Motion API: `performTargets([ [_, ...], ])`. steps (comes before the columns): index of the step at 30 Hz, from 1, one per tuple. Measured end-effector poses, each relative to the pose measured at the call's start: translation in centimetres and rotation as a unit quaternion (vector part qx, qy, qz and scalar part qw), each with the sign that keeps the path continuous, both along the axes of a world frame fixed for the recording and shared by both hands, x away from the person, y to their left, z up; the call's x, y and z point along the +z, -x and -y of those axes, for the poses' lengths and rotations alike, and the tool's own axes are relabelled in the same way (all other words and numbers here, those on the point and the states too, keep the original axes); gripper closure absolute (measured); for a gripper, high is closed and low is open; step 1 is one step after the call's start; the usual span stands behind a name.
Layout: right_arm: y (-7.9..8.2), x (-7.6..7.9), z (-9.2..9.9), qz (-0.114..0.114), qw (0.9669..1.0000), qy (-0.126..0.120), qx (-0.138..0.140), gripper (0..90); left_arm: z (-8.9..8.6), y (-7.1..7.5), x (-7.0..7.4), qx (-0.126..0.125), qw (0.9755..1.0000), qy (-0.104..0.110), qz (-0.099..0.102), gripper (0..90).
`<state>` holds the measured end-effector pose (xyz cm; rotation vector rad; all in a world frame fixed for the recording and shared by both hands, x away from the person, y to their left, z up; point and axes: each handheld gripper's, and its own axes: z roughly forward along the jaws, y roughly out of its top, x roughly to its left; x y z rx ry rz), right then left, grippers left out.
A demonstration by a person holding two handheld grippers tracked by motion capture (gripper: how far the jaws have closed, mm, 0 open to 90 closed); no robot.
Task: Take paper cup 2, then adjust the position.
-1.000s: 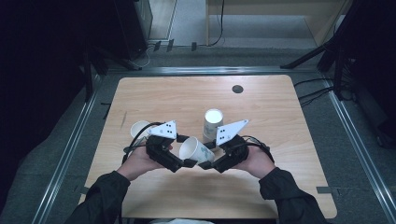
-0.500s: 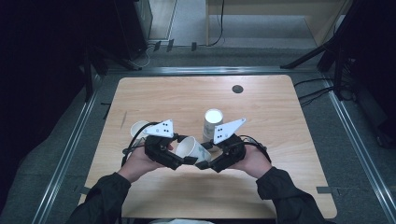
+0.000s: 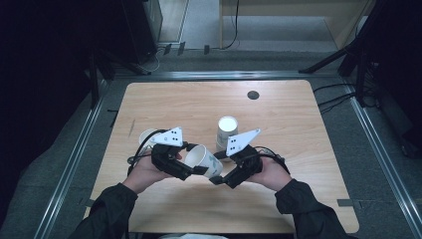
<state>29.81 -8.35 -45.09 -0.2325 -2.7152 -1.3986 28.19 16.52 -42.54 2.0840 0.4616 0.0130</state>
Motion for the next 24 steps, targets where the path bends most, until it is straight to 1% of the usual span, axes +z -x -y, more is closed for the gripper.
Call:
performTargets([
  [3, 0.1, -0.2, 0.1, 0.016, 0.9997, 0.006, -0.018, 21.4, -0.4, -0.1, 0.1, 0.005, 1.0, -0.001, 0.0, 24.1],
  [5, 0.1, -0.3, 0.3, 0.024, 0.9995, 0.007, -0.021, 20.9, -0.7, -0.1, 0.2, 0.006, 1.0, -0.001, 0.0, 24.1],
  [7, 0.2, -0.4, 0.4, 0.028, 0.9992, 0.011, -0.026, 20.7, -0.9, -0.1, 0.2, 0.011, 0.9999, -0.006, 0.003, 24.1],
  [8, 0.3, -0.4, 0.5, 0.029, 0.999, 0.015, -0.031, 20.7, -0.9, -0.1, 0.2, 0.01, 0.9999, -0.009, 0.002, 24.1],
  [10, 0.3, -0.4, 0.8, 0.033, 0.9986, 0.02, -0.036, 20.3, -1.1, -0.1, 0.2, 0.015, 0.9997, -0.017, 0.006, 24.1],
  [11, 0.2, -0.5, 0.9, 0.037, 0.9983, 0.023, -0.038, 20.1, -1.1, -0.1, 0.1, 0.014, 0.9997, -0.02, 0.005, 24.1],
  [13, 0.1, -0.6, 1.1, 0.039, 0.9973, 0.033, -0.053, 20.2, -1.2, -0.1, 0.1, 0.016, 0.9994, -0.029, 0.011, 24.1],
  [16, 0.0, -0.7, 1.7, 0.044, 0.9947, 0.042, -0.082, 20.6, -1.2, -0.1, 0.0, 0.018, 0.9989, -0.042, 0.011, 24.1],
  [18, 0.0, -0.7, 2.1, 0.047, 0.9935, 0.046, -0.093, 20.8, -1.2, -0.1, -0.1, 0.022, 0.9983, -0.052, 0.014, 24.0],
  [19, 0.1, -0.7, 2.4, 0.048, 0.9929, 0.046, -0.099, 21.1, -1.3, -0.2, -0.1, 0.02, 0.9982, -0.056, 0.011, 24.0],
  [20, 0.1, -0.7, 2.6, 0.049, 0.9925, 0.046, -0.102, 21.4, -1.3, -0.2, -0.1, 0.023, 0.9981, -0.057, 0.01, 24.1],
  [21, 0.1, -0.7, 2.8, 0.048, 0.9925, 0.046, -0.103, 21.4, -1.3, -0.3, -0.2, 0.025, 0.9977, -0.062, 0.013, 24.0],
  [23, 0.2, -0.6, 3.1, 0.047, 0.9922, 0.046, -0.106, 21.6, -1.5, -0.4, -0.3, 0.026, 0.9972, -0.069, 0.009, 24.0],
  [24, 0.2, -0.6, 3.3, 0.048, 0.992, 0.047, -0.107, 21.6, -1.6, -0.4, -0.3, 0.031, 0.9968, -0.072, 0.01, 24.0],
])
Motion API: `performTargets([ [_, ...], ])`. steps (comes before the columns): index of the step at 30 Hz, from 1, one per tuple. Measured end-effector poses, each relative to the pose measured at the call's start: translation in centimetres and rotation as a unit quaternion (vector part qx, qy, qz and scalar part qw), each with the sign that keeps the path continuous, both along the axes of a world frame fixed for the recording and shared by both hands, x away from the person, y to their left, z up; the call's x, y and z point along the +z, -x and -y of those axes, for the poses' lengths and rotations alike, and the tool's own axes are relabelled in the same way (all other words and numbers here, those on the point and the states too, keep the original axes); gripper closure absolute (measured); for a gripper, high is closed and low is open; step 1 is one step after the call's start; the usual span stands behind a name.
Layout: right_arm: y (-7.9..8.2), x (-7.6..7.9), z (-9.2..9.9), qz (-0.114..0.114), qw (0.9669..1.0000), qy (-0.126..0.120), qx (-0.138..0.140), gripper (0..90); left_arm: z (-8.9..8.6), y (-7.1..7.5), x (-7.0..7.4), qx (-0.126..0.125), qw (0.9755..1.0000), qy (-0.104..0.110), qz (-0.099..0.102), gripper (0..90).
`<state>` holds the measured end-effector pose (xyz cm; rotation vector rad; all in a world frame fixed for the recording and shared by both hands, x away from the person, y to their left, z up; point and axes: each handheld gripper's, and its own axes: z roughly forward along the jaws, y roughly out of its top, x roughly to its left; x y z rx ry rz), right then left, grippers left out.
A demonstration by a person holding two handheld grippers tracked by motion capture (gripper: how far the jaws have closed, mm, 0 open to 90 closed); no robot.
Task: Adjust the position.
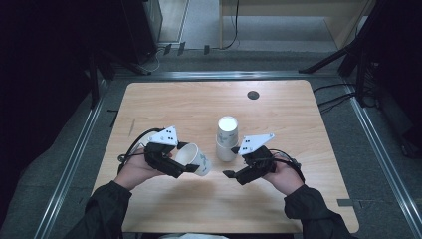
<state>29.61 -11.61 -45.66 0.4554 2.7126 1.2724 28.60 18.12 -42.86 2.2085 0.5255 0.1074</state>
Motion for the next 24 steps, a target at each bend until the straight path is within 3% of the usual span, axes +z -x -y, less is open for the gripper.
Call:
performTargets([
  [10, -0.5, 0.2, 1.7, 0.004, 0.9996, -0.006, -0.026, 22.0, -1.9, -0.2, -0.6, 0.028, 0.9991, -0.032, -0.011, 24.0],
  [17, -1.2, 0.4, 2.9, 0.012, 0.9992, -0.012, -0.036, 22.0, -3.4, 0.3, -1.0, 0.052, 0.9972, -0.052, -0.007, 24.0],
  [24, -2.2, 0.5, 4.1, 0.009, 0.9987, -0.02, -0.046, 22.0, -4.8, 0.8, -1.1, 0.075, 0.9956, -0.056, -0.009, 23.9],
])
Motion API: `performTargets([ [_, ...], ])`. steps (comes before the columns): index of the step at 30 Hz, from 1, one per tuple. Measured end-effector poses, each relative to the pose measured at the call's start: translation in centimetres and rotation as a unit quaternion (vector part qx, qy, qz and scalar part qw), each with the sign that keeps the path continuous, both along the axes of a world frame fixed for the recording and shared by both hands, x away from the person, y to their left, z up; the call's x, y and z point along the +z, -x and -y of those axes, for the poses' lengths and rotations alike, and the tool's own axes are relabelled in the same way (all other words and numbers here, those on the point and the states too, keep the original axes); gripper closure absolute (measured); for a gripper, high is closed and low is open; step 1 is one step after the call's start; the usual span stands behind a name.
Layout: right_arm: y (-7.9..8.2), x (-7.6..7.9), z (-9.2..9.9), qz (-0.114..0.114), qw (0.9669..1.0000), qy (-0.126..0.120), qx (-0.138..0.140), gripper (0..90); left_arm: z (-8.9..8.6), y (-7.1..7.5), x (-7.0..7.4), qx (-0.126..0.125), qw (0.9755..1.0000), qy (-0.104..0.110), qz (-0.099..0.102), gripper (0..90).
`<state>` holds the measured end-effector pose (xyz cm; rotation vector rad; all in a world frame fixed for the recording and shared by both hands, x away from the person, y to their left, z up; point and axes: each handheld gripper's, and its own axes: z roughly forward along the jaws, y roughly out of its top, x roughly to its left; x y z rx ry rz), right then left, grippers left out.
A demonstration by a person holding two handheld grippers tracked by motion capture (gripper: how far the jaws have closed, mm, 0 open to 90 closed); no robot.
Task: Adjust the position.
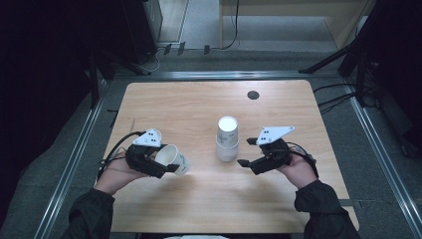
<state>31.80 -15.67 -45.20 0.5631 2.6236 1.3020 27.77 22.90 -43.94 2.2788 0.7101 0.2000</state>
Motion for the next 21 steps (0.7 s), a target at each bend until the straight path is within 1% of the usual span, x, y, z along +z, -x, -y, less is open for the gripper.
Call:
performTargets([
  [2, -0.3, 0.0, 0.3, -0.005, 1.0, -0.002, -0.005, 22.0, -0.2, 0.2, 0.1, 0.005, 1.0, 0.0, 0.002, 23.9],
  [4, -0.5, -0.1, 0.6, -0.005, 0.9999, -0.004, -0.008, 22.0, -0.5, 0.5, 0.1, 0.01, 1.0, -0.001, 0.001, 23.9],
  [7, -0.9, -0.1, 0.9, -0.001, 0.9999, 0.005, -0.016, 22.0, -0.9, 0.7, -0.1, 0.017, 0.9998, -0.005, -0.001, 23.9],
  [10, -1.2, -0.2, 1.1, -0.003, 0.9997, 0.007, -0.021, 22.0, -1.3, 0.9, -0.2, 0.024, 0.9997, -0.009, -0.003, 23.9],
  [13, -1.4, -0.2, 1.2, -0.004, 0.9997, 0.007, -0.022, 22.0, -1.8, 1.0, -0.3, 0.033, 0.9994, -0.012, -0.003, 23.8],
  [17, -1.9, -0.2, 1.3, -0.013, 0.9997, 0.002, -0.021, 22.0, -2.7, 1.2, -0.4, 0.047, 0.9989, -0.011, -0.002, 23.8],
  [21, -2.2, -0.2, 1.3, -0.012, 0.9997, 0.005, -0.023, 22.0, -3.4, 1.2, -0.5, 0.06, 0.9982, -0.011, -0.004, 23.8],
])
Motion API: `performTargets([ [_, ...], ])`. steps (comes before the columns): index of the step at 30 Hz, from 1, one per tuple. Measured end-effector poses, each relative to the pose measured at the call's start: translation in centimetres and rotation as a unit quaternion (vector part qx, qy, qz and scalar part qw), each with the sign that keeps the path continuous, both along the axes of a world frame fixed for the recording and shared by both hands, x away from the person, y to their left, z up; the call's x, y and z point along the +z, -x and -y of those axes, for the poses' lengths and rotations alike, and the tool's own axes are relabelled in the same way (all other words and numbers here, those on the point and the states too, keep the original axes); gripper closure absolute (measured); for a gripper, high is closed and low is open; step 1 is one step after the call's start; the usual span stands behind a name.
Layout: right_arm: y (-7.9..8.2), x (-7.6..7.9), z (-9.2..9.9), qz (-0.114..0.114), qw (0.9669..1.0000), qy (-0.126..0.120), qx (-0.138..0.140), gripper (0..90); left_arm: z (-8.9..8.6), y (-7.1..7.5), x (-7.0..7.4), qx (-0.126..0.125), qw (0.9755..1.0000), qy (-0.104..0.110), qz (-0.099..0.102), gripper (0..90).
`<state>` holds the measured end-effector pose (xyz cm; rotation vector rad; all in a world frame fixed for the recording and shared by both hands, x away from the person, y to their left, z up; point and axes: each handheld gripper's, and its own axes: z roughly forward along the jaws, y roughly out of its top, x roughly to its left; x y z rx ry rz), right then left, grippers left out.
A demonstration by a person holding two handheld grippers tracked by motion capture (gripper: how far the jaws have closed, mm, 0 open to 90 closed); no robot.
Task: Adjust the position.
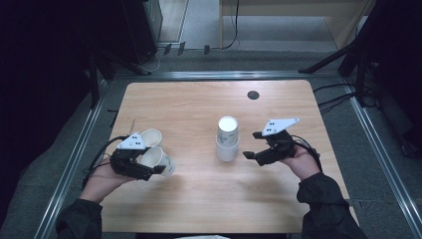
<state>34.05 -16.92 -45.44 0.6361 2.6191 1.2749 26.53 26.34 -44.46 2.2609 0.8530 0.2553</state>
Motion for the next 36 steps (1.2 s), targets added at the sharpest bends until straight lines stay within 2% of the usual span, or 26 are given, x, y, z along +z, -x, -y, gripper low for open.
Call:
performTargets([
  [6, -0.4, 0.0, -0.1, 0.005, 1.0, 0.002, 0.0, 22.0, -1.5, 0.1, -0.5, 0.024, 0.9996, -0.011, -0.005, 23.8],
  [13, -0.4, -0.1, -0.2, 0.004, 1.0, 0.005, 0.002, 22.0, -2.3, -0.2, -1.3, 0.045, 0.9979, -0.042, -0.018, 23.4],
  [23, -0.4, -0.2, -0.3, 0.005, 0.9999, 0.009, 0.004, 22.0, -2.8, -0.4, -2.1, 0.056, 0.9949, -0.079, -0.027, 23.3],
  [36, -0.3, -0.3, -0.5, 0.003, 0.9999, 0.014, 0.007, 22.0, -3.0, -0.7, -3.0, 0.065, 0.992, -0.101, -0.04, 22.5],
])
